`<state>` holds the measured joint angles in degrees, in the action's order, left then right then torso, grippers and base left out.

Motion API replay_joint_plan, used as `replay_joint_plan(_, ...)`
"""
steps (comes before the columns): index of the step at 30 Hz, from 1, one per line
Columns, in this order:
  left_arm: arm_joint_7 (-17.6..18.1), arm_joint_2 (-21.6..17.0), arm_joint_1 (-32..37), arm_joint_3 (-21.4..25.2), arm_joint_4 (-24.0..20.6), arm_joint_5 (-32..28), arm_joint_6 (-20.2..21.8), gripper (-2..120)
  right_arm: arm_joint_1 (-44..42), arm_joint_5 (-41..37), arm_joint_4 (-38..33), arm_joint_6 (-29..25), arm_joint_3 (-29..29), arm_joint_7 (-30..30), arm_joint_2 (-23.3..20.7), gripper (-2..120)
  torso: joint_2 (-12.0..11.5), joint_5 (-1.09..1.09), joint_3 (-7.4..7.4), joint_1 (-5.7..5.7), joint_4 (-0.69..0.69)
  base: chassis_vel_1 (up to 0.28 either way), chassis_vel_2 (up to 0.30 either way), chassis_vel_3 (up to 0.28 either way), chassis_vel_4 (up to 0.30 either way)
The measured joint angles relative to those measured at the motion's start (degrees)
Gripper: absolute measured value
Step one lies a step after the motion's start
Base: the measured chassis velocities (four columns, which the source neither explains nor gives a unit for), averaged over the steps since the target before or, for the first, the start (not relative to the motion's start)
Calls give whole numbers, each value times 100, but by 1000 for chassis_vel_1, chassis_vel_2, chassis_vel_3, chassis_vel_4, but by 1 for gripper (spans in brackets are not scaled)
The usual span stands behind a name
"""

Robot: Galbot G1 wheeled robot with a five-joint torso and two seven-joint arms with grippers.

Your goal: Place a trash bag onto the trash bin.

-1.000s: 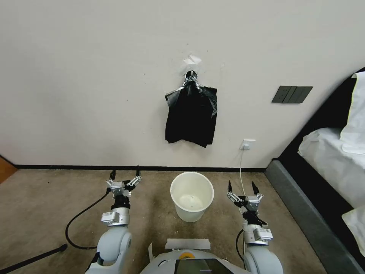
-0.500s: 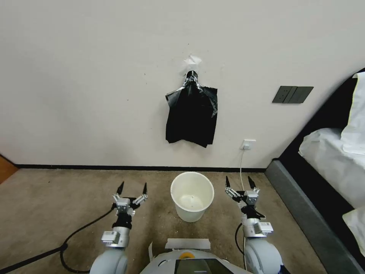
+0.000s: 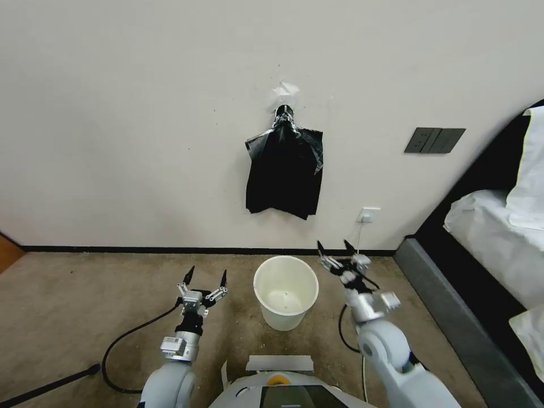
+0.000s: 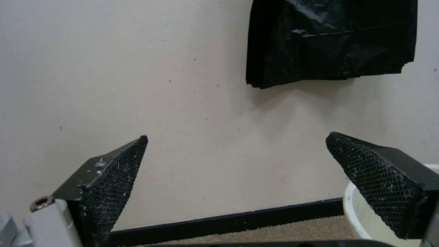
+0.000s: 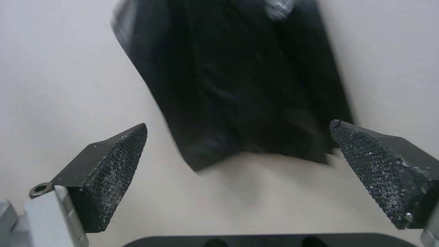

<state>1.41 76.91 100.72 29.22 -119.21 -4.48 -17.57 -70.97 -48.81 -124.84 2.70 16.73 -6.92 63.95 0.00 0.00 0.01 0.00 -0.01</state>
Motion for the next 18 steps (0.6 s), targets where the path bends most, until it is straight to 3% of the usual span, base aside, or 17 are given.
replay_joint_plan(1,0,33,-6,15,14,13,-4,100,496,-619,17,147,-108,-122,-6,100,0,-1,0,0,2,0,0,0,0)
replay_joint_plan(5,3,76,-19,53,48,61,-34,100,1511,-1630,361,336,-283,-364,104,100,0,-1,0,0,2,0,0,0,0)
replay_joint_plan(10,14,89,-26,106,62,82,-67,100,2695,-2345,1020,373,-469,-485,345,100,-1,-1,0,0,3,0,0,0,0)
replay_joint_plan(18,23,133,-20,176,74,86,-114,100,3756,-2914,1924,397,-800,-646,796,100,-1,-2,0,0,1,0,0,0,0)
